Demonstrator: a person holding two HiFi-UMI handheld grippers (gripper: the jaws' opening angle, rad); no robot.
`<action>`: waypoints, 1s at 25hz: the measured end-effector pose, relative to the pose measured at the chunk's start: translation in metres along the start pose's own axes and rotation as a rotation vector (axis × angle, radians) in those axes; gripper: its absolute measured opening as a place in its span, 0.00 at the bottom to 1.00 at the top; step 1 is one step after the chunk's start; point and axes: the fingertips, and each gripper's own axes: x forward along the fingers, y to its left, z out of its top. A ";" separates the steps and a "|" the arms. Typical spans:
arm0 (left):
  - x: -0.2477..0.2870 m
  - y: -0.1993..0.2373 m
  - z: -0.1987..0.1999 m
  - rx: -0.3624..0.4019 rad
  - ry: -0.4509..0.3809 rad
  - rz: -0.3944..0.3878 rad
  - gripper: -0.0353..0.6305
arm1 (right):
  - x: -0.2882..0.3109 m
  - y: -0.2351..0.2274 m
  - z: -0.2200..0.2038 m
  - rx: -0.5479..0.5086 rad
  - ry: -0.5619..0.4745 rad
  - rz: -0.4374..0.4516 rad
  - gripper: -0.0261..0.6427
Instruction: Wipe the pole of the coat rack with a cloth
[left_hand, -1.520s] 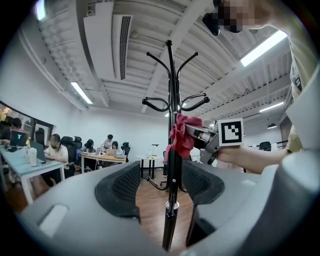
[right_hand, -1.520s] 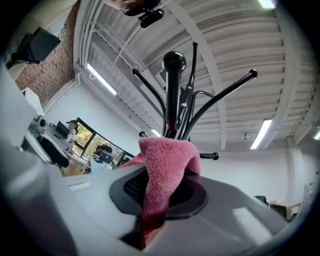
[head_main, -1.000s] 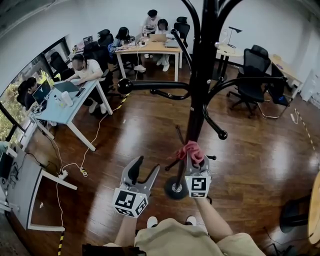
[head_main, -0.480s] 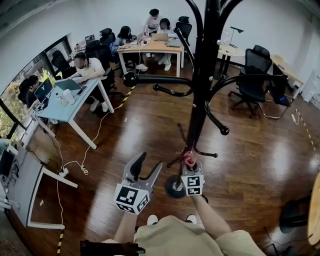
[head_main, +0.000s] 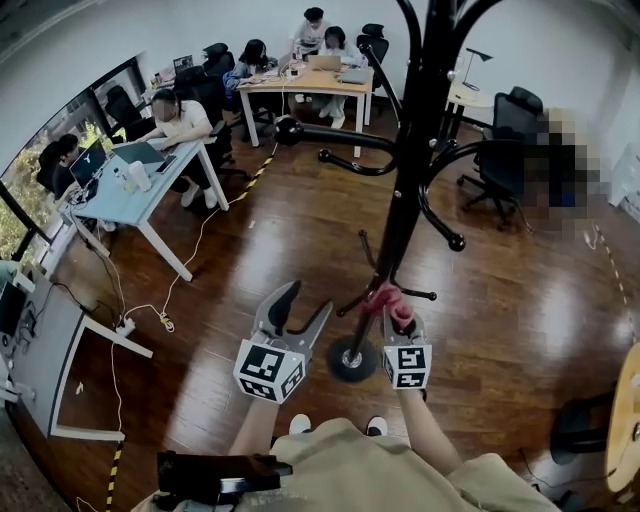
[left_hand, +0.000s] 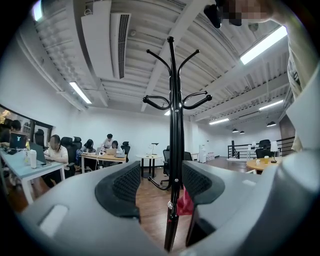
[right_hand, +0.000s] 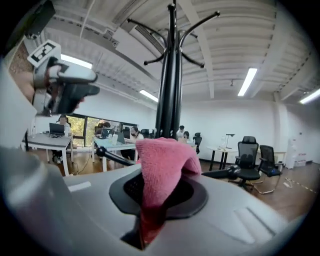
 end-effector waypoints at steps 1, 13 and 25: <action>0.003 -0.003 0.004 0.002 -0.006 -0.005 0.41 | -0.015 -0.006 0.012 0.003 -0.030 -0.008 0.11; 0.000 -0.011 0.008 0.023 -0.002 -0.008 0.41 | -0.074 -0.026 0.103 0.072 -0.221 -0.007 0.11; -0.022 0.005 -0.004 0.013 0.019 0.049 0.41 | -0.066 -0.008 0.106 0.055 -0.207 0.010 0.11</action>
